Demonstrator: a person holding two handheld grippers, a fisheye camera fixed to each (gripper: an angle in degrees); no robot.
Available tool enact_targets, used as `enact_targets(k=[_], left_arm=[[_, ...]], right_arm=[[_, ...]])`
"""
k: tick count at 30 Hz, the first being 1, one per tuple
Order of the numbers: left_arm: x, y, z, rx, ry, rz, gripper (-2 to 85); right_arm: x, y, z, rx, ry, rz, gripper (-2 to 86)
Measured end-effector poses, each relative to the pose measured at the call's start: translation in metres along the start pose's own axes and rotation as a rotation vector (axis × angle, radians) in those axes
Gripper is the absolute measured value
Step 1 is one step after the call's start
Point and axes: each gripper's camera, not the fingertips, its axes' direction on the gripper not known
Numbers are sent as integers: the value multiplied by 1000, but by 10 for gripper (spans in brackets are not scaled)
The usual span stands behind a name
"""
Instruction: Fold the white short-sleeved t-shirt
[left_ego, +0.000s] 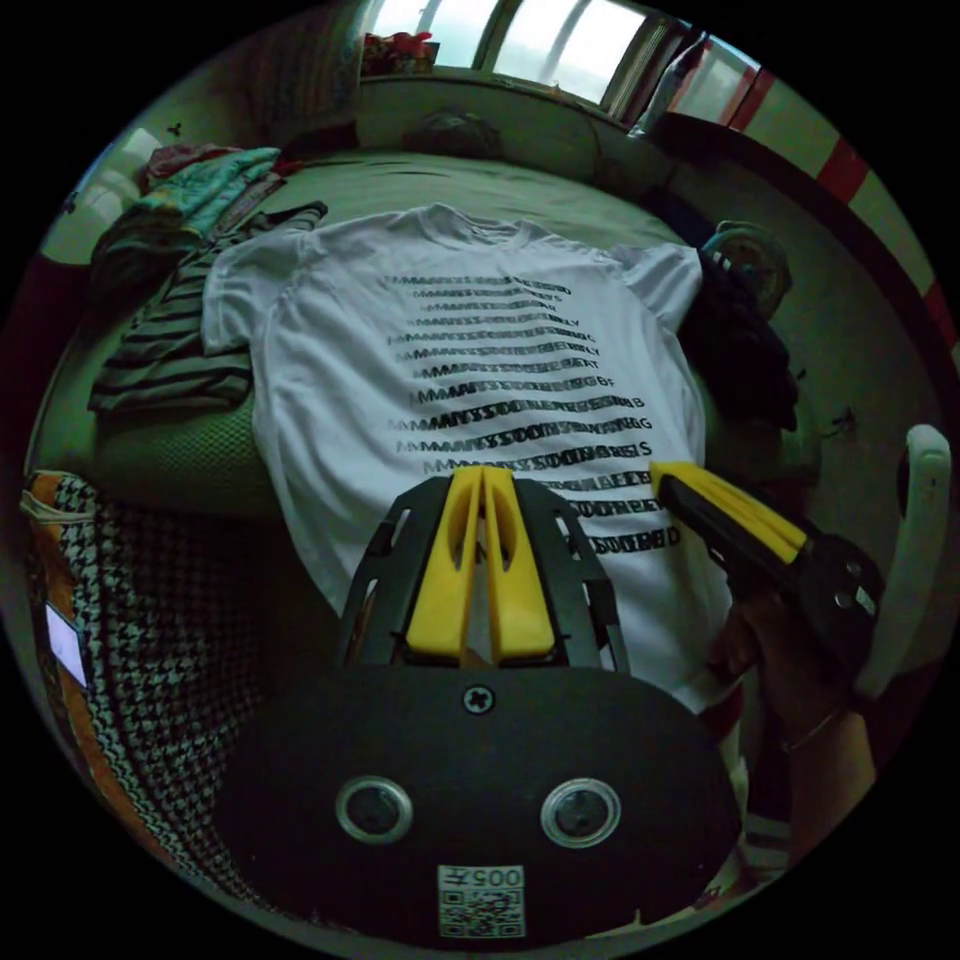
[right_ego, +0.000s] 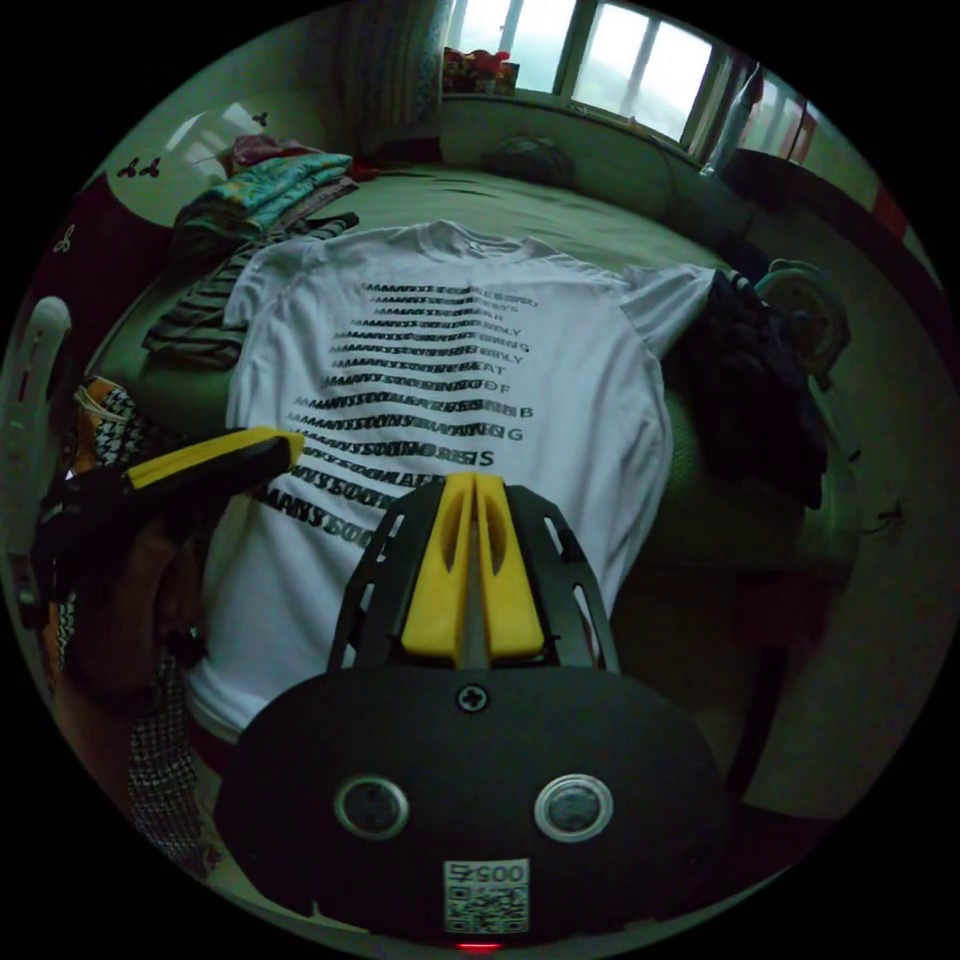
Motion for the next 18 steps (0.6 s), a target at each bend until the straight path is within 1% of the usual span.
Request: enact_targets(k=[4, 8, 10, 13, 18], left_arm=[[2, 3, -2, 3, 75, -18, -2], [18, 3, -4, 4, 14, 22, -3], [25, 1, -6, 1, -19, 46, -4], [30, 0, -7, 3, -24, 45, -6], [39, -2, -8, 6, -24, 37, -6]], right_arm=[[6, 4, -1, 11, -51, 24, -11], [15, 7, -1, 14, -163, 74, -12], [14, 11, -3, 35, -176, 68, -12], [8, 12, -4, 41, -152, 61, -12], [-20, 12, -4, 47, 1, -20, -10]])
